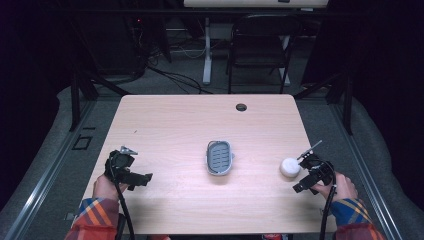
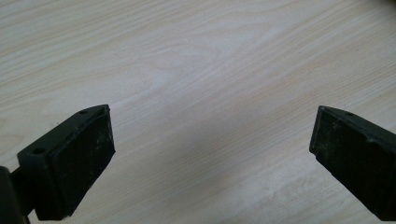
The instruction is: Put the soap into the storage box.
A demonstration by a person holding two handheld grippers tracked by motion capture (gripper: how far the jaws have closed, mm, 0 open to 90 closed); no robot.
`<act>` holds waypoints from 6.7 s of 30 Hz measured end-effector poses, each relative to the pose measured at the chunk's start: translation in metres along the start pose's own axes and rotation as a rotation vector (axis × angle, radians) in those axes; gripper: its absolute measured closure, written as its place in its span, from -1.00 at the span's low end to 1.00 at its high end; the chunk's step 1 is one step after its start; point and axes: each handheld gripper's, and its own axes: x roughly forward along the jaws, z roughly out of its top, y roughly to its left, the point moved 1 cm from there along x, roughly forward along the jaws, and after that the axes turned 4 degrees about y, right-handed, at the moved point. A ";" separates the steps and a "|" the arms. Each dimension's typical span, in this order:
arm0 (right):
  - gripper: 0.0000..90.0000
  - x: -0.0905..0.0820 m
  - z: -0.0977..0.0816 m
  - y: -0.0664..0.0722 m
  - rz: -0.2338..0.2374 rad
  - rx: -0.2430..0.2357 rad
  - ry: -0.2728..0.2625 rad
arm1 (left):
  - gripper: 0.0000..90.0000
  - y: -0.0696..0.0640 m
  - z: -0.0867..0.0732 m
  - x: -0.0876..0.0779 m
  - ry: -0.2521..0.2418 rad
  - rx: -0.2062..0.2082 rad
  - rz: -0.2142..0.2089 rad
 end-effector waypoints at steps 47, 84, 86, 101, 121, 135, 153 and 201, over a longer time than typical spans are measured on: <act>-1.00 -0.010 0.032 -0.003 0.005 -0.071 0.008 | -1.00 -0.002 0.001 0.002 0.016 0.017 -0.023; -0.82 0.015 0.073 -0.011 0.038 -0.054 0.045 | -1.00 -0.003 0.002 0.004 0.025 0.022 -0.029; -0.80 0.015 0.075 -0.011 0.034 -0.069 0.070 | -1.00 -0.003 0.002 0.004 0.026 0.021 -0.028; -0.50 0.022 0.075 -0.012 0.023 -0.037 0.071 | -1.00 -0.003 0.002 0.004 0.028 0.030 -0.028; -0.48 0.022 0.078 -0.011 -0.010 -0.066 0.126 | -1.00 -0.003 0.002 0.004 0.030 0.029 -0.031; -0.48 0.010 0.077 -0.008 -0.013 -0.076 0.116 | -1.00 -0.003 0.002 0.005 0.034 0.034 -0.030; -0.48 0.001 0.090 0.011 -0.004 -0.114 0.073 | -1.00 -0.004 0.002 0.005 0.035 0.035 -0.028; -0.48 -0.021 0.151 0.063 0.012 -0.252 0.026 | -1.00 -0.005 0.005 0.007 0.039 0.052 -0.041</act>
